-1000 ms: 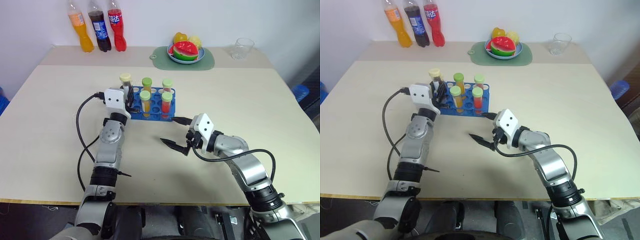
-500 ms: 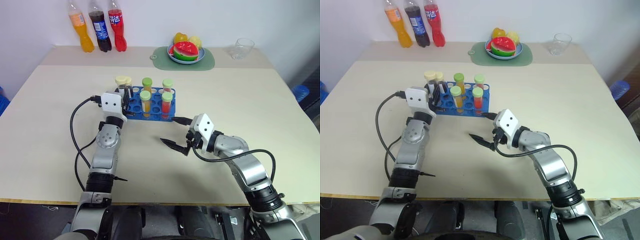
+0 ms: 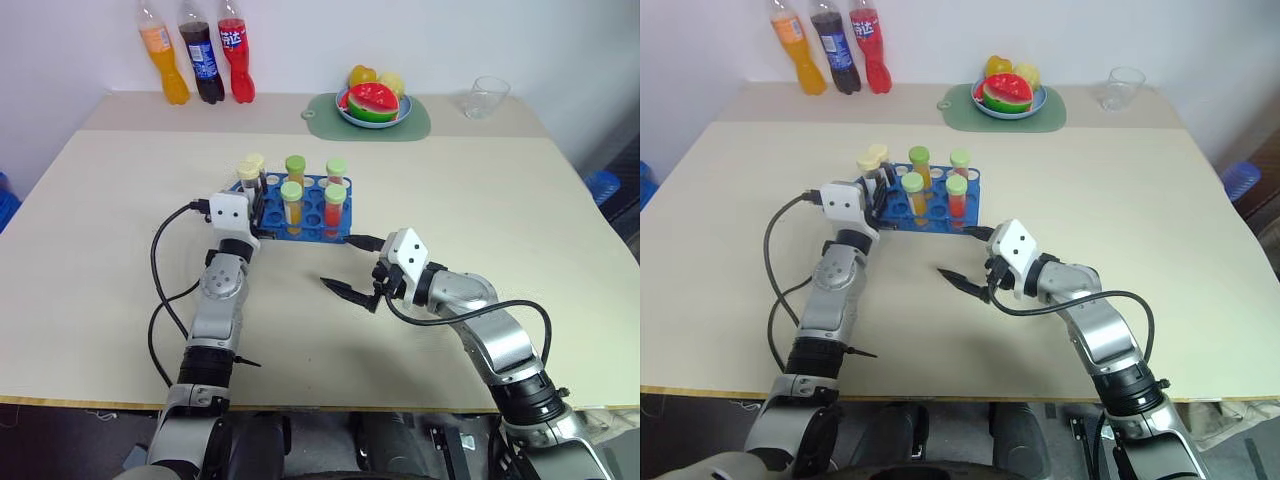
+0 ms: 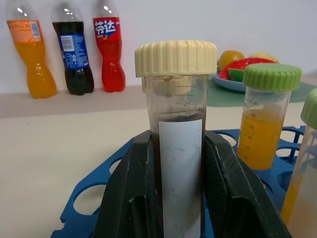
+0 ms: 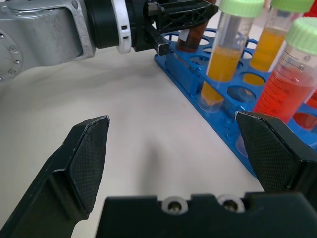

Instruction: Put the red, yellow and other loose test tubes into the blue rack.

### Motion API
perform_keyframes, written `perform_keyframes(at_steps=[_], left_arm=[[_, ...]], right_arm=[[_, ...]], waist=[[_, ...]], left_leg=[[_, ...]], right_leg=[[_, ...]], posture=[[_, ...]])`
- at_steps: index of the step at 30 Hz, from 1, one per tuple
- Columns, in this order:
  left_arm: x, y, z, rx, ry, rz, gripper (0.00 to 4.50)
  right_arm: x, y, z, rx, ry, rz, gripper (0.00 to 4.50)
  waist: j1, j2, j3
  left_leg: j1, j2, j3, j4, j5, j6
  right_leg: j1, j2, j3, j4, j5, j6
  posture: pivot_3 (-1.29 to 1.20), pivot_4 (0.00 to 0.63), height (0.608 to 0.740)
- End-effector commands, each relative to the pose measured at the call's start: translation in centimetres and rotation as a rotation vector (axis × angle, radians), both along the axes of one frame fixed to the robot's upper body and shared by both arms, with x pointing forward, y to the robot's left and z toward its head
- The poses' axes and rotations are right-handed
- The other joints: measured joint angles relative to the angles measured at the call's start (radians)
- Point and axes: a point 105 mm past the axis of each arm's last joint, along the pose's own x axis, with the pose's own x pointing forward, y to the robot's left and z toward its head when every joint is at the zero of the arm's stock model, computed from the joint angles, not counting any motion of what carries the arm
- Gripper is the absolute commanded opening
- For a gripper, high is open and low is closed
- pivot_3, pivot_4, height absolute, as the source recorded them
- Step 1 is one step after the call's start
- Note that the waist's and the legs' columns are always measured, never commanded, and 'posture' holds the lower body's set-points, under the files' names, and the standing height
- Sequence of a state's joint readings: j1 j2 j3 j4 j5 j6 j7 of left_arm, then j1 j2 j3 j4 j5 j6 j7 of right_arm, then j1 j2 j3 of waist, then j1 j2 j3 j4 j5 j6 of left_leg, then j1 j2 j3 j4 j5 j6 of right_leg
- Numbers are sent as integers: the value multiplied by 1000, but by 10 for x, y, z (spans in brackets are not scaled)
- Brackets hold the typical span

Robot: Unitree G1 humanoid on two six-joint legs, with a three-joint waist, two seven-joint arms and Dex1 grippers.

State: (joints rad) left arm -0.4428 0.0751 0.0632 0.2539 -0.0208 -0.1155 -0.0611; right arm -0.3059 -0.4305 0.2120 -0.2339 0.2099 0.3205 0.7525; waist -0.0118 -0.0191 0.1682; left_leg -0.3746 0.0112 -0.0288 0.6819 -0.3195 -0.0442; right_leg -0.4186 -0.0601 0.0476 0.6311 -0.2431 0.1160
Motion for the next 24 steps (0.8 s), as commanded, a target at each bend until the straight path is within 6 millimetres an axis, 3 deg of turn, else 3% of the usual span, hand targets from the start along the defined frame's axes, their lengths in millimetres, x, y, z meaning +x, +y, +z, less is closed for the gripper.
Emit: perform_keyframes(at_steps=[1, 6, 9, 14, 17, 21, 24], left_arm=[[-1, -1, -1, 3, -1, -8, 747], [-6, 7, 10, -39, -51, 19, 3200], [-12, 13, 19, -82, -82, 18, 3200], [-46, 47, 40, -83, -102, -42, 3200], [-74, 76, 28, 65, 46, -145, 3200], [-104, 97, 11, 223, 248, -259, 3200], [-115, 112, 7, 231, 316, -275, 3200]], right_arm=[[-5, 2, 10, 12, -44, 14, 4500], [-2, -1, 14, 18, -54, -1, 4500], [1, -7, 20, 24, -61, -18, 4500], [5, -40, 40, 25, -52, -93, 4500], [7, -83, 46, -10, -18, -201, 4500], [5, -137, 44, -79, 41, -319, 4500], [3, -161, 44, -97, 54, -371, 4500]], waist=[[0, 0, 0], [-1, 0, 0], [-1, 0, 0], [-4, 0, 0], [-9, 1, 1], [0, 1, 1], [3, 2, 2]], left_leg=[[0, 0, 0, 0, 0, 0], [0, 0, 0, 0, 0, 0], [0, 0, 0, 0, 0, 0], [-1, 1, 0, -1, 0, 0], [0, 1, 0, -1, 0, 1], [-1, 2, 0, -1, -1, 2], [0, 1, 1, -1, -1, 2]], right_leg=[[0, 0, 0, 0, 0, 0], [0, 0, 0, 0, 0, 0], [0, 0, 0, 0, 0, 0], [-1, 0, 0, 0, 0, 0], [-1, 0, 0, 1, 0, 0], [-1, 1, 0, 0, -1, -1], [1, 0, 0, -2, -3, -4]], posture=[[0, 150, 734], [0, 150, 734], [0, 150, 734], [0, 150, 734], [0, 150, 734], [0, 150, 734], [0, 150, 734]])
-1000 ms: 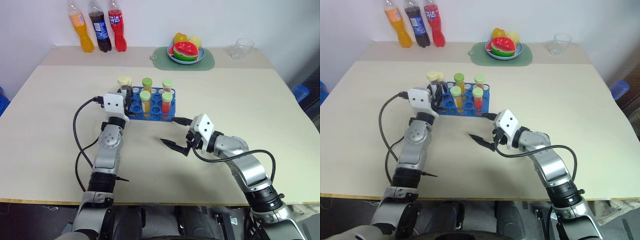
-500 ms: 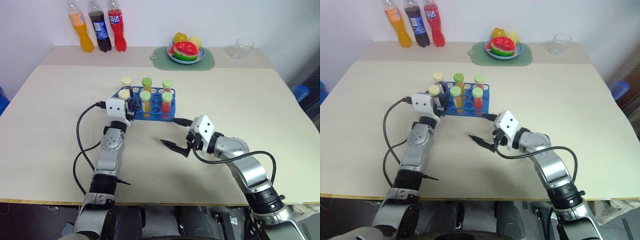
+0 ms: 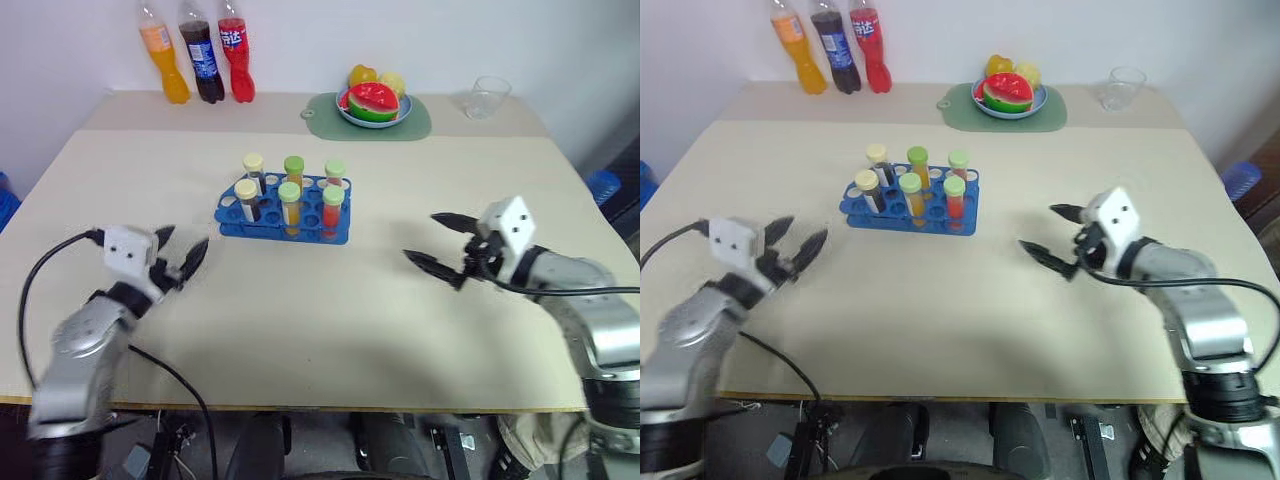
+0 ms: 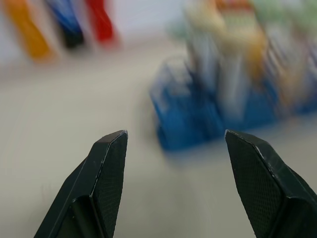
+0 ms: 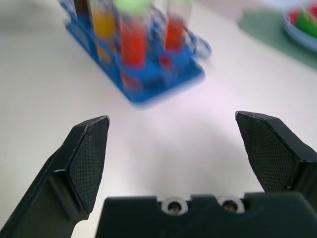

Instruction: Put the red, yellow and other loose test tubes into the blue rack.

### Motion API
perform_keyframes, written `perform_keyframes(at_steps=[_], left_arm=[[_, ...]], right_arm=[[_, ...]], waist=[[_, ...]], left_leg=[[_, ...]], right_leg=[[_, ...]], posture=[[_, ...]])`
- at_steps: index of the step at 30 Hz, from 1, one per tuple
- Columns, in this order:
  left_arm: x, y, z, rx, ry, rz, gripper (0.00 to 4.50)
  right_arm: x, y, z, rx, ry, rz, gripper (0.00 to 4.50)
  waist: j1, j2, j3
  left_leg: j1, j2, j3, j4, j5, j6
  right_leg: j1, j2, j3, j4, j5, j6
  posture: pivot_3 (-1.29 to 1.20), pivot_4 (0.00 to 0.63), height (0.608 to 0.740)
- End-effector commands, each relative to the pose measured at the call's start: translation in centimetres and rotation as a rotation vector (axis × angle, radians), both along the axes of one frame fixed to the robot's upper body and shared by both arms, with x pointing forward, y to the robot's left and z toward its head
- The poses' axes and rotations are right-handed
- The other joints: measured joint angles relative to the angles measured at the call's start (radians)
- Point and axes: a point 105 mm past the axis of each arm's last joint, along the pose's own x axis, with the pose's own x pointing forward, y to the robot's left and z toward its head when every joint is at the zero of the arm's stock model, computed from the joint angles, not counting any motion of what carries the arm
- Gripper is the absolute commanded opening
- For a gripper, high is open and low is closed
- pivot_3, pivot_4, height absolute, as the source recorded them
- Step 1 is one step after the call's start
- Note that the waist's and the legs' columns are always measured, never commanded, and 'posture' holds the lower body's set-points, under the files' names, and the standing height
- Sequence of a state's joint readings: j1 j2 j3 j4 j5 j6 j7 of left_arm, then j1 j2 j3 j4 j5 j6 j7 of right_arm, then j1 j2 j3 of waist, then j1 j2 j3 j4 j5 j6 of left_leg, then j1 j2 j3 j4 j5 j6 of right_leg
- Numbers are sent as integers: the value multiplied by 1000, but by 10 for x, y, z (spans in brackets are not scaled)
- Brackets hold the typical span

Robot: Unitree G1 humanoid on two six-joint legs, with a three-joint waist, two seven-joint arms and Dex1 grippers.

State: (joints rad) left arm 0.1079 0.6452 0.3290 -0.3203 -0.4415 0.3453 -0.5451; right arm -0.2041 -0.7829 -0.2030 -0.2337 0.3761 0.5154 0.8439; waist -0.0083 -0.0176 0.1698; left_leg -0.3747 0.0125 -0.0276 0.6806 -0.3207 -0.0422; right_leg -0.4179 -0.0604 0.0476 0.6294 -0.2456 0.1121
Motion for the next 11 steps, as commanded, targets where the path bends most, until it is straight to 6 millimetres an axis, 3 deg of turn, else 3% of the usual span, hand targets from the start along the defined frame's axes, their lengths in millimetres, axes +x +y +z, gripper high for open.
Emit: perform_keyframes(at_steps=[1, 5, 11], left_arm=[[-6, 2, 16, -17, -17, -44, 3200], [-11, 5, 10, -17, 21, -54, 3200], [-12, 3, 10, -35, 17, -43, 3200]], right_arm=[[-1, -20, 10, -2, -34, -37, 4500], [0, -36, 5, -23, -27, -78, 4500], [-3, -29, -5, -29, -6, -47, 4500]], waist=[[-1, 0, 0], [-9, 0, 0], [-9, 1, 0]], left_leg=[[0, 0, 0, 0, 0, 0], [1, 1, 0, 0, 0, 0], [1, 1, 1, 0, 0, 0]], right_leg=[[0, 0, 0, 0, 0, 0], [0, 1, 0, 0, 0, 1], [0, 1, 1, 1, 2, 3]], posture=[[0, 150, 734], [0, 150, 734], [0, 150, 734]])
